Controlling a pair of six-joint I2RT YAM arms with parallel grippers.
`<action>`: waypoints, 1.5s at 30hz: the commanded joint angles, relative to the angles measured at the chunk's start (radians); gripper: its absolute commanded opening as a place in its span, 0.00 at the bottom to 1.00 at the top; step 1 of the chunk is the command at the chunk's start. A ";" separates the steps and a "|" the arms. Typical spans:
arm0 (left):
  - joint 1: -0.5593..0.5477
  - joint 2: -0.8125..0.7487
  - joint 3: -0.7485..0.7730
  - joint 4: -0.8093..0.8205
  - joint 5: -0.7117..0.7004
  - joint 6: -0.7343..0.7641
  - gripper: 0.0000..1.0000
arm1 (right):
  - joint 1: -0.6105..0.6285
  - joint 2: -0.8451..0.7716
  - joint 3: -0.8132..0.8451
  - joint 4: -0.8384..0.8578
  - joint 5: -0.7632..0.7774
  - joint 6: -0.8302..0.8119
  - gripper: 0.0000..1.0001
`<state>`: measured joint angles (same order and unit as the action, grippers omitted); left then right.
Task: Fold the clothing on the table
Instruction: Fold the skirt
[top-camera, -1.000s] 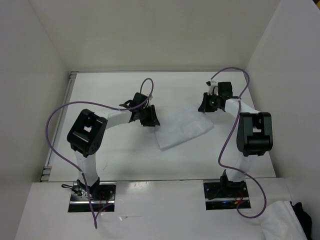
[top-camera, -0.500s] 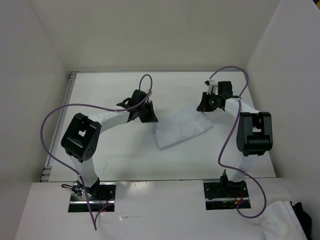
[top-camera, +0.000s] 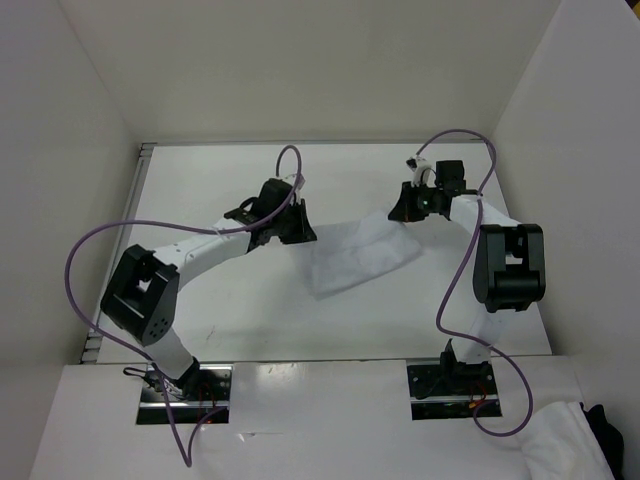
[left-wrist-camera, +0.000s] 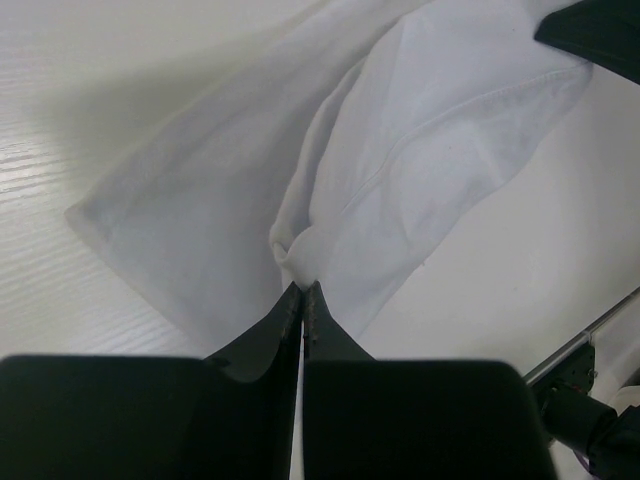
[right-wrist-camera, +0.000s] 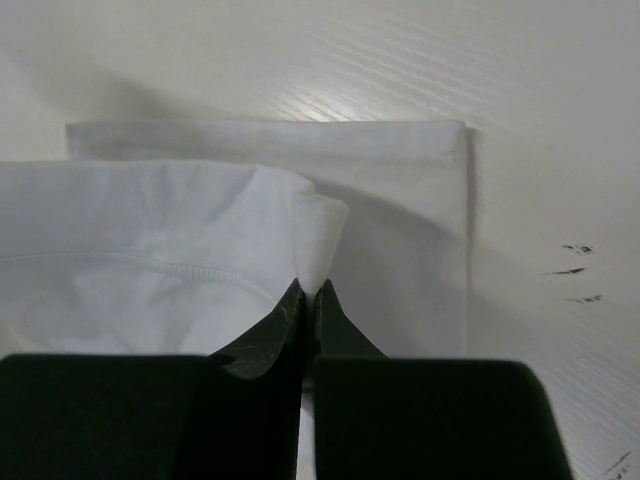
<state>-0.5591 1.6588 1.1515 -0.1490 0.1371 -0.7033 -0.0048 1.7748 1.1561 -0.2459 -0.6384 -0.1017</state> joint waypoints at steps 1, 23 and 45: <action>-0.001 -0.065 -0.003 0.008 -0.040 0.031 0.00 | -0.006 -0.047 0.053 0.062 -0.075 0.011 0.00; -0.001 -0.125 -0.026 -0.029 -0.133 0.041 0.00 | -0.006 0.098 0.195 0.065 -0.080 0.043 0.00; -0.001 -0.106 -0.055 -0.029 -0.194 0.010 0.00 | 0.012 0.241 0.310 0.065 -0.078 0.053 0.00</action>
<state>-0.5591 1.5558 1.1049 -0.1902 -0.0231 -0.6853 0.0017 1.9965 1.4086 -0.2241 -0.7120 -0.0456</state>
